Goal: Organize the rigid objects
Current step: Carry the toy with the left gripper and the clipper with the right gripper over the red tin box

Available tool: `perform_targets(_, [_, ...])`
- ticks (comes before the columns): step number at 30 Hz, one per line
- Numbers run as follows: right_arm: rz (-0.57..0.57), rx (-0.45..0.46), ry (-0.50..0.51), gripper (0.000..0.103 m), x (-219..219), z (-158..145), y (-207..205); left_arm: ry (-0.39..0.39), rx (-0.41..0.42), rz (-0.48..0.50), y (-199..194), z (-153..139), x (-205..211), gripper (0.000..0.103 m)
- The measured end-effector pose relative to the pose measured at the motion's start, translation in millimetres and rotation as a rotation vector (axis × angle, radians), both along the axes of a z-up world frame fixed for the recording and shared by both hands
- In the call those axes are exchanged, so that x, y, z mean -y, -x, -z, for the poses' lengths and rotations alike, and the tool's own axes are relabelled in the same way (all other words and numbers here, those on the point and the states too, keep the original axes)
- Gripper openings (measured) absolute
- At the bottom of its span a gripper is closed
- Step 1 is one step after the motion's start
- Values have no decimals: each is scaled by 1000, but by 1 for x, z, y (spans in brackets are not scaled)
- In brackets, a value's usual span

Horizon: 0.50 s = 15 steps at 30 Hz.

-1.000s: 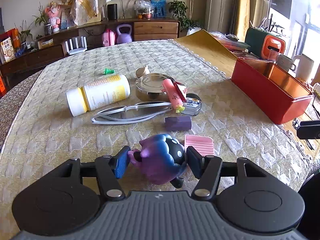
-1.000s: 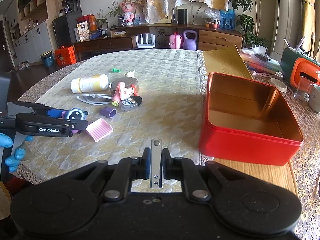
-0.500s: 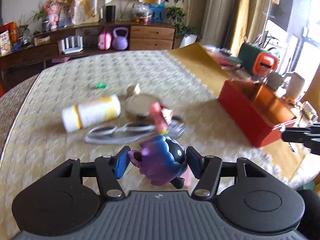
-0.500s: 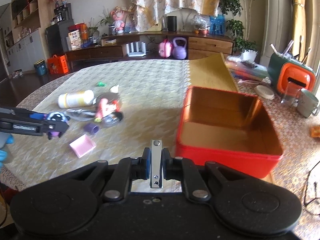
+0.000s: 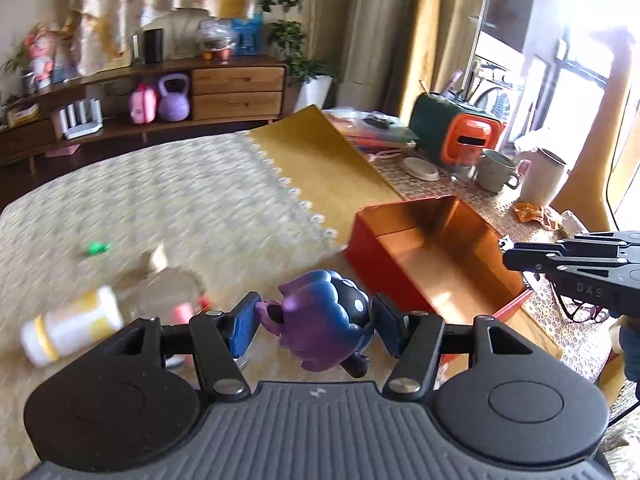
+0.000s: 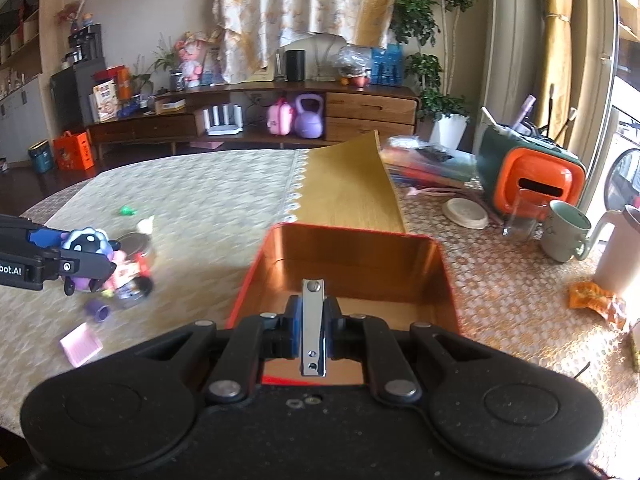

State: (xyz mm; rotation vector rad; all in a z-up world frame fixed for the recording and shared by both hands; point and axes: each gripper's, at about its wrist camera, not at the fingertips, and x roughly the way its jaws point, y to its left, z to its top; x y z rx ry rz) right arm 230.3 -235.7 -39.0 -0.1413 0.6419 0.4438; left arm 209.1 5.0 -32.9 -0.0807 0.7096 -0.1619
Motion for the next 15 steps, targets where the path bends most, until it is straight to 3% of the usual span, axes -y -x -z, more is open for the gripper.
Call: perform_targets(15, [9, -26, 66, 11, 21, 22, -34, 26, -54, 119, -90, 9, 89, 61])
